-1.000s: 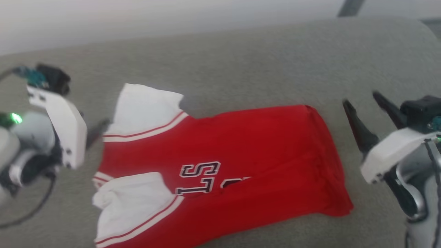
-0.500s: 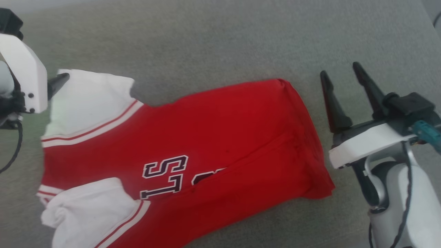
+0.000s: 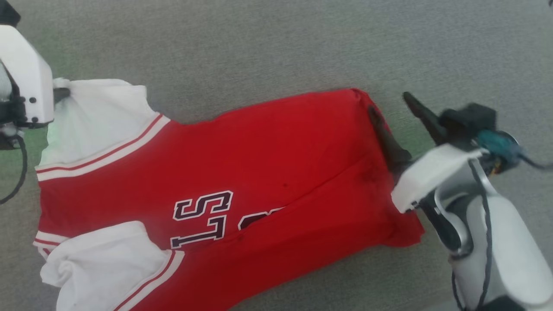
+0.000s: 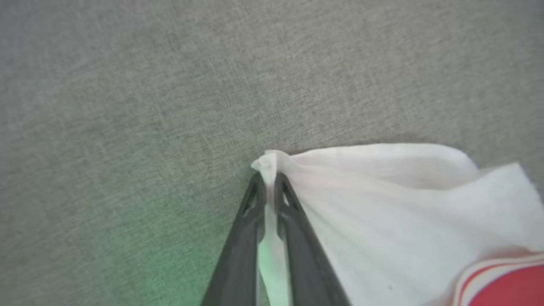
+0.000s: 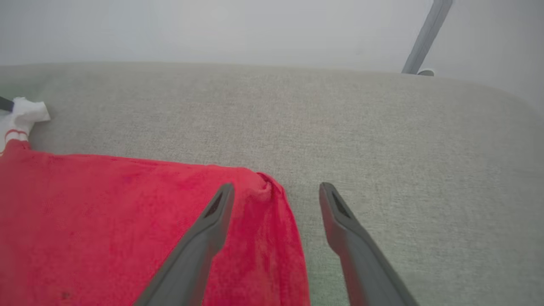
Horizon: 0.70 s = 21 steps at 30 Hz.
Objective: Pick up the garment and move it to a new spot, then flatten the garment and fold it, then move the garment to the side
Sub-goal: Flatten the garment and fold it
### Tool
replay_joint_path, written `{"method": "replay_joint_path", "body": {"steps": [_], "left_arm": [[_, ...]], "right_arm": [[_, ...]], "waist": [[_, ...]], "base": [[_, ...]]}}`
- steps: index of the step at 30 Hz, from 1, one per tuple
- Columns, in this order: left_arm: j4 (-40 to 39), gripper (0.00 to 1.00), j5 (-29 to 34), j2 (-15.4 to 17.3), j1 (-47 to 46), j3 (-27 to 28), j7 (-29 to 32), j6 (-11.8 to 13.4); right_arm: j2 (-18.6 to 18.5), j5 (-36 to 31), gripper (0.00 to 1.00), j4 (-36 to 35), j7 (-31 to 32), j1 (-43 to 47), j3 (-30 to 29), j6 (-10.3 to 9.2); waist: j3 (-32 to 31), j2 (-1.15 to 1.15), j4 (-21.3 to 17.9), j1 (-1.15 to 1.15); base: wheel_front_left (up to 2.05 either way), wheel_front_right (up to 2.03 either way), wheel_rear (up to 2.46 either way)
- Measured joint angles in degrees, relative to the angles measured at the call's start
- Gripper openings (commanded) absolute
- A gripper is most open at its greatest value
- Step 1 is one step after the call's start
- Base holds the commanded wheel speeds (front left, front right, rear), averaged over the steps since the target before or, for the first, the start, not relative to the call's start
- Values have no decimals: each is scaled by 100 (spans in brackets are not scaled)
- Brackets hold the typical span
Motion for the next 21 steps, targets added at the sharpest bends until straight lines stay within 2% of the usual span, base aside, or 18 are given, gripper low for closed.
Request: {"method": "replay_joint_path", "body": {"steps": [5,12,17,18,19,20,21], "left_arm": [[259,0,40,-240,-132,-40,-127,-204],[584,0,100,-621,-358,-109,-307,-383],[784,0,164,-813,-438,-149,-468,-508],[826,0,176,-840,-449,-158,-500,-523],[864,0,178,-869,-456,-164,-517,-533],[905,0,180,-896,-458,-169,-568,-557],[934,0,186,-932,-459,-174,-632,-563]], "right_arm": [[-287,327,100,495,747,-598,293,0],[-559,860,100,1662,1987,-1534,795,0],[-688,1283,100,2196,2866,-2123,1191,-13],[-695,1363,96,2264,2991,-2204,1232,-16],[-711,1416,54,2342,3140,-2270,1274,-16],[-756,1435,25,2368,3308,-2361,1392,-20],[-799,1454,0,2390,3433,-2429,1475,-20]], "waist": [[36,0,123,0],[87,0,386,0],[110,0,532,0],[106,0,552,0],[101,0,569,0],[92,0,587,0],[82,0,604,0]], "base": [[0,0,0],[0,0,0],[0,0,0],[0,0,0],[0,0,0],[0,0,0],[0,0,0]]}}
